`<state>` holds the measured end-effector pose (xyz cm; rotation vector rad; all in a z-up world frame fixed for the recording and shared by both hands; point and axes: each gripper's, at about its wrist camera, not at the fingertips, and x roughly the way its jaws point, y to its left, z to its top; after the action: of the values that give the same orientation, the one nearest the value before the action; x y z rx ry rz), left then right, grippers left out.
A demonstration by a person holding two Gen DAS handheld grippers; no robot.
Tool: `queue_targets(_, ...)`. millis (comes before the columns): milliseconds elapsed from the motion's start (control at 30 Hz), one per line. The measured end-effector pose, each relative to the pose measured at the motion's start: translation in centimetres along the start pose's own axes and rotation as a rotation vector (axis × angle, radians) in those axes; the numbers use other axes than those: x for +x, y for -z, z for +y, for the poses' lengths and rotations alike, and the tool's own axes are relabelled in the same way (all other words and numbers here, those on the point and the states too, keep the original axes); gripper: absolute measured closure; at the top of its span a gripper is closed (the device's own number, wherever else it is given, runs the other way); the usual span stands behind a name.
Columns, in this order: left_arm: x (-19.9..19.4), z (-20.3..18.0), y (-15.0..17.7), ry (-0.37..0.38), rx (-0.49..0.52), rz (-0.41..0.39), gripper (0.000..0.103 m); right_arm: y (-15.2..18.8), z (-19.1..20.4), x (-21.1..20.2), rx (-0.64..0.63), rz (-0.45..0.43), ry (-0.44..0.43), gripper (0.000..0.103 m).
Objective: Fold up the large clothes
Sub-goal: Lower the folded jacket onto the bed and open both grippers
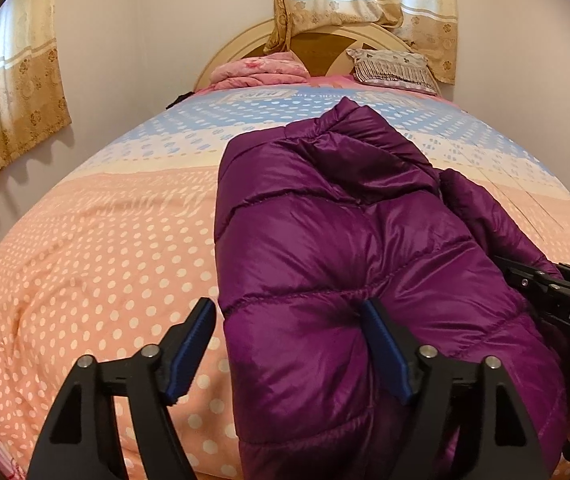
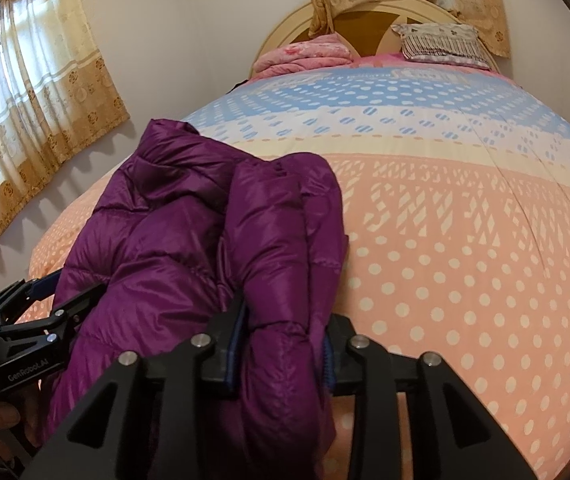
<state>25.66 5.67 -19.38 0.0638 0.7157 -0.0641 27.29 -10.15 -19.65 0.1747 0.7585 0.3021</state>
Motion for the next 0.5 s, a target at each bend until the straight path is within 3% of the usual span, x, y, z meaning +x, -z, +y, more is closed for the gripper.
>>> queue_targets(133, 0.58, 0.57, 0.19, -0.003, -0.041, -0.004, 0.013, 0.34, -0.27, 0.0, 0.005, 0.004, 0.001, 0.065)
queue_targets(500, 0.86, 0.69, 0.48, -0.018, -0.075, 0.003, 0.007, 0.61, 0.26, 0.21, -0.011, -0.002, 0.041, 0.058)
